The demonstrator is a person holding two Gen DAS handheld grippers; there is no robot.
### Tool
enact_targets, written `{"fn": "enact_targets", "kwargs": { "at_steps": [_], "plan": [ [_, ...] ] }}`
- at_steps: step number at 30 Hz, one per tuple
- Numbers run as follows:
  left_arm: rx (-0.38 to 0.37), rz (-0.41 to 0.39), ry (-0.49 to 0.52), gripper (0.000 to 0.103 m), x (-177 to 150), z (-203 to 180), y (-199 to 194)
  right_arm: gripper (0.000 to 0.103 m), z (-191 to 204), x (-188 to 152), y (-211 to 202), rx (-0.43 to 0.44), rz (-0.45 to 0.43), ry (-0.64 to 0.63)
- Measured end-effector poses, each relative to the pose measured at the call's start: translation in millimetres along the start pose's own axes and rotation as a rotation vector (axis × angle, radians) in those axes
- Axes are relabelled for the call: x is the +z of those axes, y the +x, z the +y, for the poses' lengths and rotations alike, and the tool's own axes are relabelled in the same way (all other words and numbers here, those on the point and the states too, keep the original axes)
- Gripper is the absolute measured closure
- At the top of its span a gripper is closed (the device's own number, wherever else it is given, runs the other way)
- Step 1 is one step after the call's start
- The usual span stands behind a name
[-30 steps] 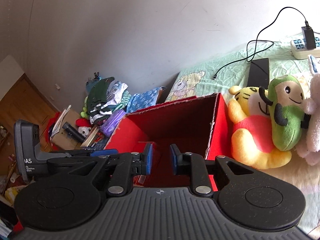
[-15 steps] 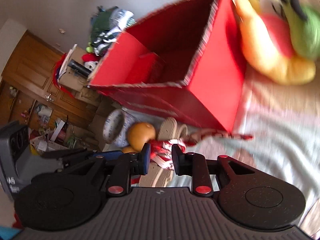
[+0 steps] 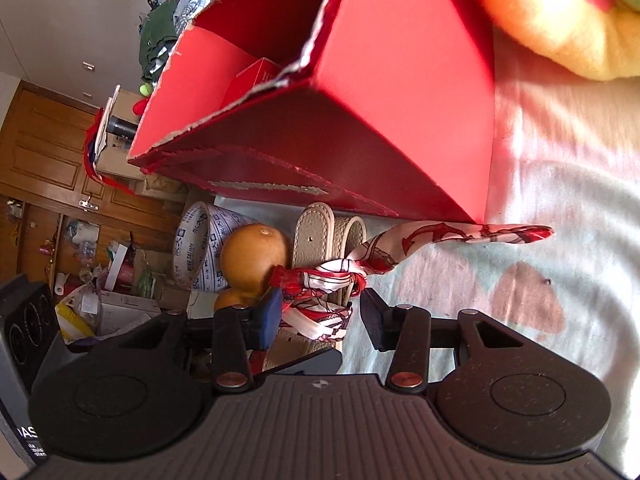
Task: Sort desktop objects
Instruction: 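Move the right tool to the beige strap with red-white ribbon, then close the right tool on the beige strap bundle at the ribbon knot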
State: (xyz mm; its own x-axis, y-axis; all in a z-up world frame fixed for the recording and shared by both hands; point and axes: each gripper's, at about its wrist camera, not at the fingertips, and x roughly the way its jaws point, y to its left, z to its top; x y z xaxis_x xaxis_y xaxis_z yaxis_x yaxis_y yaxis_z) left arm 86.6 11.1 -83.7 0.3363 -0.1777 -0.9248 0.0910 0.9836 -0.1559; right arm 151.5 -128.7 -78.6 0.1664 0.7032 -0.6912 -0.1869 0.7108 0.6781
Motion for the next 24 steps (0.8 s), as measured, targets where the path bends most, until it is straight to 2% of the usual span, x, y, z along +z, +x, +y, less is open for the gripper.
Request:
{"fn": "enact_targets", "kwargs": {
  "at_steps": [3,8,12,18,24],
  "plan": [
    [0.002,0.033,0.012,0.056,2,1,9,0.056,0,0,5,-0.012,0.008,-0.015],
    [0.03,0.024,0.061,0.056,1,-5,10,0.056,2,-3,11,-0.012,0.0,-0.018],
    [0.054,0.022,0.134,0.057,-3,-17,7,0.063,-3,-3,5,-0.019,-0.003,-0.016],
    [0.004,0.023,0.223,0.056,-9,-45,-2,0.064,-20,-16,-29,-0.041,-0.04,0.018],
    [-0.073,-0.017,0.355,0.056,-11,-89,-18,0.064,-40,-34,-83,-0.076,-0.153,0.087]
  ]
}}
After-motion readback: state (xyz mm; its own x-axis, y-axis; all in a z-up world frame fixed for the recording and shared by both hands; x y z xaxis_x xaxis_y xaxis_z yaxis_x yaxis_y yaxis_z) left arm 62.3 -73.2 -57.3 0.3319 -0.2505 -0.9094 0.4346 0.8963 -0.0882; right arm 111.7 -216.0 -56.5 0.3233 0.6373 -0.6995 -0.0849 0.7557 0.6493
